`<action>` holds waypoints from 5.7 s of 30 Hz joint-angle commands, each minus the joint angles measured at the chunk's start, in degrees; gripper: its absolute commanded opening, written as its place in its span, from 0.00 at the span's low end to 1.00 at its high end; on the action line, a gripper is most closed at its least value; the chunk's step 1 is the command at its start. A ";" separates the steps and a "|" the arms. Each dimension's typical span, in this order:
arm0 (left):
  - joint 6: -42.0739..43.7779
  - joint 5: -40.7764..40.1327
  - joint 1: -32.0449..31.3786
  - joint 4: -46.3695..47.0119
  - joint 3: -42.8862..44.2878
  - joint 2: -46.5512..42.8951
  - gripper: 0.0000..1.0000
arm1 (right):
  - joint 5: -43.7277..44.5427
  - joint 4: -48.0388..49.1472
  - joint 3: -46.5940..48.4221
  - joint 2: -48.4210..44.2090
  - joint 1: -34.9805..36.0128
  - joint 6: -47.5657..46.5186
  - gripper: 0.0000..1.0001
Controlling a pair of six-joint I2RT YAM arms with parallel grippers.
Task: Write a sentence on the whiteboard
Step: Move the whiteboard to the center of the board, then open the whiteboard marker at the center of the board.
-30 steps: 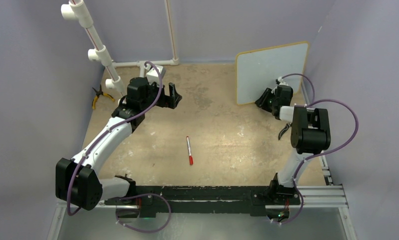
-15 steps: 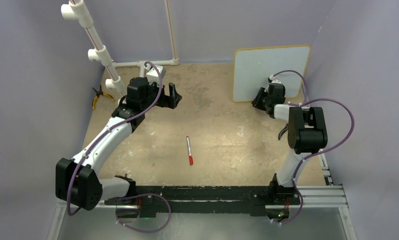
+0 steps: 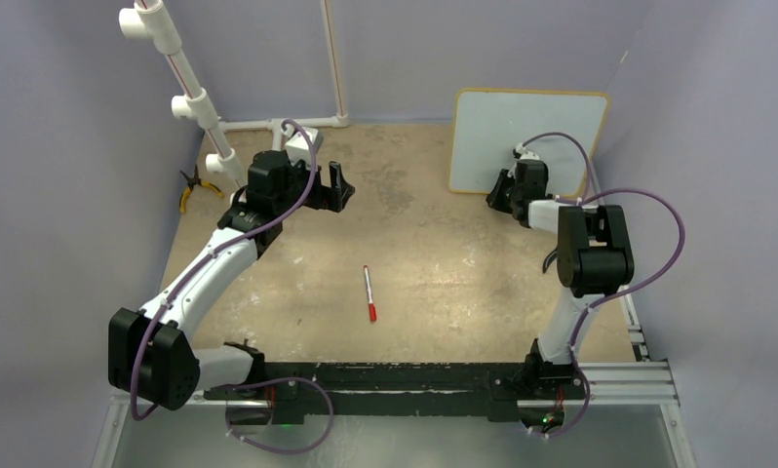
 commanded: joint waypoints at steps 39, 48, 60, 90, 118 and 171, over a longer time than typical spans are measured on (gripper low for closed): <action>-0.61 0.61 -0.72 0.47 -1.00 -1.22 0.87 | 7.75 5.57 -12.43 -10.61 27.80 12.30 0.00; -4.09 -4.41 -1.09 -5.32 -6.94 -5.14 0.86 | 12.11 5.53 -12.25 -10.75 33.23 15.26 0.00; -17.10 -11.60 -11.54 -7.29 -20.71 -10.23 0.84 | 13.42 5.12 -14.84 -17.23 33.90 15.19 0.49; -35.47 -30.14 -35.84 -12.33 -13.06 6.46 0.67 | 23.70 0.11 -29.56 -52.83 33.81 8.80 0.91; -29.70 -33.62 -36.68 -17.27 -8.60 17.47 0.00 | 25.15 1.59 -30.89 -55.21 33.81 10.60 0.90; -0.45 -6.37 -36.78 1.79 -17.69 -10.99 0.31 | -45.55 -0.99 -16.42 -33.05 28.73 6.04 0.00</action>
